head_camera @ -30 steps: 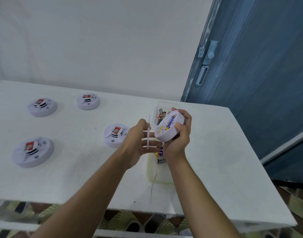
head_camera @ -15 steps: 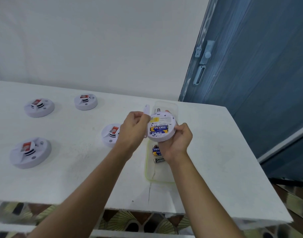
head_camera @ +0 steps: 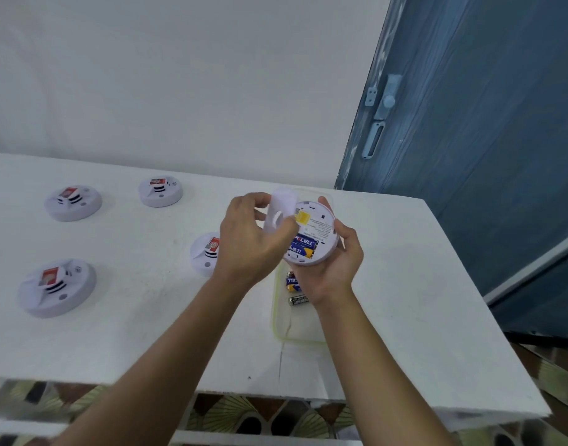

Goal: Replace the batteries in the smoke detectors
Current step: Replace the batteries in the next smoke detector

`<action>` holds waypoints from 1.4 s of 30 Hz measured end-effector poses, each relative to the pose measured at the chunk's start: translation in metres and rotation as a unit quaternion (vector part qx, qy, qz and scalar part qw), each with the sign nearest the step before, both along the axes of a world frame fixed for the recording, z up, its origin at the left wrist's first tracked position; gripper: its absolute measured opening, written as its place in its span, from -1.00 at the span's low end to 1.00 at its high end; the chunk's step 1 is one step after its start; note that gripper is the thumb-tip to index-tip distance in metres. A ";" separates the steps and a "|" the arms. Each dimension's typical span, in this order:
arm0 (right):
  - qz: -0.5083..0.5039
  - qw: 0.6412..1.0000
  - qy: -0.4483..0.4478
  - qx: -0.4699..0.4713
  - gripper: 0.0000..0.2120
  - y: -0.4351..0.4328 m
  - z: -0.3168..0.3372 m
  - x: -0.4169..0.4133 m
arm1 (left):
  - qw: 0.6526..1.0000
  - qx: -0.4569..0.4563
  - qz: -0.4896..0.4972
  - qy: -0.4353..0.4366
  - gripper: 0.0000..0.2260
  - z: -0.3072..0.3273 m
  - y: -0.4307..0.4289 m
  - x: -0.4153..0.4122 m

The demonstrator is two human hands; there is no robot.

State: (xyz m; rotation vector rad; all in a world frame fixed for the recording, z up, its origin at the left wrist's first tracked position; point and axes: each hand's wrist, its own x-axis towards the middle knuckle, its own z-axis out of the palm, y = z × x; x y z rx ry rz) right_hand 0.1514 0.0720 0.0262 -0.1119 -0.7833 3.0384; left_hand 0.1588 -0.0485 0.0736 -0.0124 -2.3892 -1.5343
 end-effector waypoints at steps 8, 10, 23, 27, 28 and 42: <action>-0.020 0.998 0.015 0.057 -0.79 -0.008 0.012 0.001 | 0.998 -0.049 -0.027 -0.008 -0.58 -0.006 0.020 0.009; -0.026 0.998 0.013 0.060 -0.74 -0.007 0.015 0.001 | 0.998 -0.047 -0.034 -0.003 -0.58 -0.007 0.019 0.009; -0.020 0.997 0.008 0.070 -0.77 -0.006 0.015 0.004 | 0.998 -0.049 -0.050 0.005 -0.50 -0.006 0.012 0.006; -0.029 0.997 0.016 0.069 -0.75 -0.008 0.018 0.004 | 0.997 -0.060 -0.053 -0.006 -0.49 -0.006 0.012 0.009; -0.031 0.997 0.020 0.071 -0.74 -0.008 0.018 0.003 | 0.997 -0.058 -0.051 -0.009 -0.50 -0.006 0.012 0.009; -0.022 0.998 0.033 0.056 -0.81 -0.006 0.016 0.003 | 0.996 -0.063 -0.070 -0.004 -0.50 -0.002 0.011 0.008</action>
